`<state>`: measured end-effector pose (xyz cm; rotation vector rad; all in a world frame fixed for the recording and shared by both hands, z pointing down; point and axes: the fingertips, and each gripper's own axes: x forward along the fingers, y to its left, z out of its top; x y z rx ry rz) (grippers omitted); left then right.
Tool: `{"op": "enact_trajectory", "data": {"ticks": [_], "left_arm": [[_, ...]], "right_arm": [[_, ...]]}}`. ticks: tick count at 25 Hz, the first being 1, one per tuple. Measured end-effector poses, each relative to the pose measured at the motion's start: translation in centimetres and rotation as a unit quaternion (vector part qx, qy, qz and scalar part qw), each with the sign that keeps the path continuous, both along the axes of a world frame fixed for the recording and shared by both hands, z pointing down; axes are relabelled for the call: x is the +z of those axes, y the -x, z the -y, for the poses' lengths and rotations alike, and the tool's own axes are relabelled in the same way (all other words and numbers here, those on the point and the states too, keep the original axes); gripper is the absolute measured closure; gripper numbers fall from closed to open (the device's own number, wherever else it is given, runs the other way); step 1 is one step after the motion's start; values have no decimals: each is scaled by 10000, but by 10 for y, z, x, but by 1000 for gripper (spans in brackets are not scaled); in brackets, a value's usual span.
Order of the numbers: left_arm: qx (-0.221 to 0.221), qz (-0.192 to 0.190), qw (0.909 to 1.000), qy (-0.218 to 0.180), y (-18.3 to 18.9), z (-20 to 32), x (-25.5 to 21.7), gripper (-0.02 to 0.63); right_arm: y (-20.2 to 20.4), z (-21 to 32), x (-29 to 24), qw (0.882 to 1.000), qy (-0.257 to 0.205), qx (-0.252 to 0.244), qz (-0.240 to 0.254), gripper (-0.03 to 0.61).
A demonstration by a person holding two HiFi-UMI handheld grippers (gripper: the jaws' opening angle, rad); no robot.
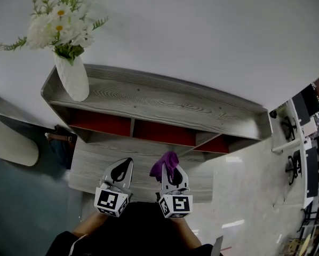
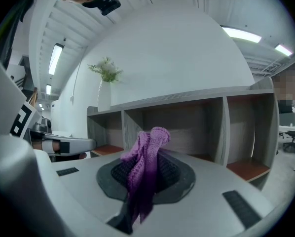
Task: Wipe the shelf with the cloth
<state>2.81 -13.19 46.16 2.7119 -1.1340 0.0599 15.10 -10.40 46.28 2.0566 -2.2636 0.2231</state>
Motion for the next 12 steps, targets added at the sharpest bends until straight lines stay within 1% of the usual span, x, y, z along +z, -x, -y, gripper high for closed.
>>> {"op": "enact_trajectory", "data": {"ticks": [5,12], "left_arm": [[46,63,10000,52,-4,-4,6,615],[49,47,10000,32,-7,-3,6,615]], "right_arm": [[5,0,2,10000,-4,-76,-17,532],[9,1,3,9999,-69,-126,-69,532]]}}
